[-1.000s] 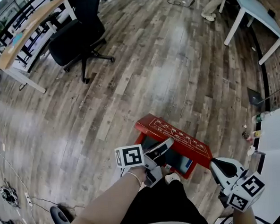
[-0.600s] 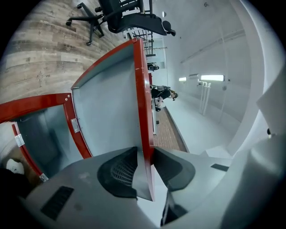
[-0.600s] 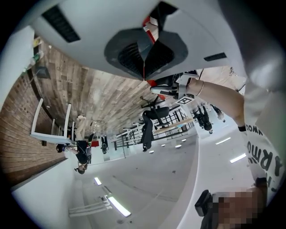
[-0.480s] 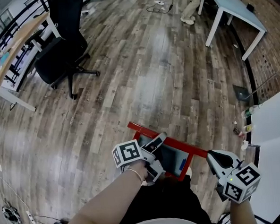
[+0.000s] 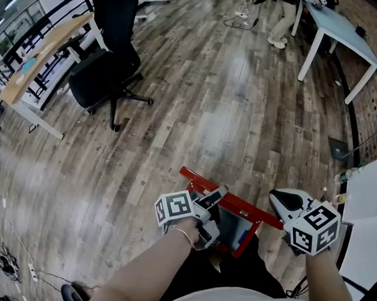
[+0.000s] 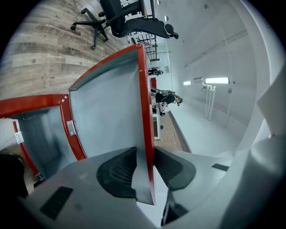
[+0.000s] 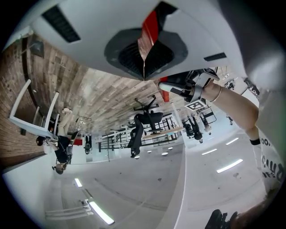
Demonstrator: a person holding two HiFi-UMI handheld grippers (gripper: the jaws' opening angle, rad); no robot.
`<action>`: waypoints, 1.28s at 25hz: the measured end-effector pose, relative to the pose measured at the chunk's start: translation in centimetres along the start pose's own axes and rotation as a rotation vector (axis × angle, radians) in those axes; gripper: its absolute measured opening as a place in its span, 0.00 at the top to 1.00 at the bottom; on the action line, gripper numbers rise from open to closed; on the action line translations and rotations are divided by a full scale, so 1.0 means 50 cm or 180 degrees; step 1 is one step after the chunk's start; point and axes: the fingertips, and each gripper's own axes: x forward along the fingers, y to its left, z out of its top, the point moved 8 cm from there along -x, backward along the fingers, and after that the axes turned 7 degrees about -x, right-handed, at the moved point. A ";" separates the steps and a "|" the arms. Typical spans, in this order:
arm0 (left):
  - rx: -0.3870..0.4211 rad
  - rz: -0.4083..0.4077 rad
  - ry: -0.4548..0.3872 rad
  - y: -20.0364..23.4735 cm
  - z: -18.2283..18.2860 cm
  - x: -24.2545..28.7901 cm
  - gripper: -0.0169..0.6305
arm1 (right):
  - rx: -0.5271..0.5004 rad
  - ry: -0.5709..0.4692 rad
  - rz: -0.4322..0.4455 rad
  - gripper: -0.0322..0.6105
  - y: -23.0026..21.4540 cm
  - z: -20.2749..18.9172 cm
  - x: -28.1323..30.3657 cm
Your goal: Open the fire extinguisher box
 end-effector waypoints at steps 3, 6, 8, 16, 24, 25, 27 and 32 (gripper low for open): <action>-0.0118 -0.0011 -0.0238 0.000 -0.004 0.007 0.79 | -0.0065 0.0026 0.0208 0.93 -0.033 0.005 0.006; -0.0203 -0.0017 -0.0439 0.001 -0.007 0.019 0.79 | -0.0134 0.0061 0.0343 0.93 -0.067 0.007 0.006; -0.0232 0.0006 -0.0540 -0.001 -0.007 0.026 0.79 | -0.0170 0.0071 0.0408 0.93 -0.088 0.010 0.005; -0.0332 0.0161 -0.0832 -0.013 -0.004 0.063 0.78 | -0.0246 0.0139 0.0677 0.93 -0.170 0.015 0.024; -0.0374 0.0184 -0.1137 -0.014 -0.002 0.094 0.78 | -0.0383 0.0191 0.0956 0.93 -0.219 0.021 0.060; -0.0379 0.0190 -0.1171 -0.014 -0.003 0.097 0.78 | -0.0401 0.0201 0.0984 0.93 -0.224 0.021 0.062; -0.0389 0.0219 -0.1229 -0.014 -0.003 0.104 0.77 | -0.0436 0.0223 0.1030 0.93 -0.234 0.020 0.065; -0.0401 0.0304 -0.1294 -0.016 0.002 0.130 0.77 | -0.0426 0.0226 0.1082 0.93 -0.272 0.024 0.075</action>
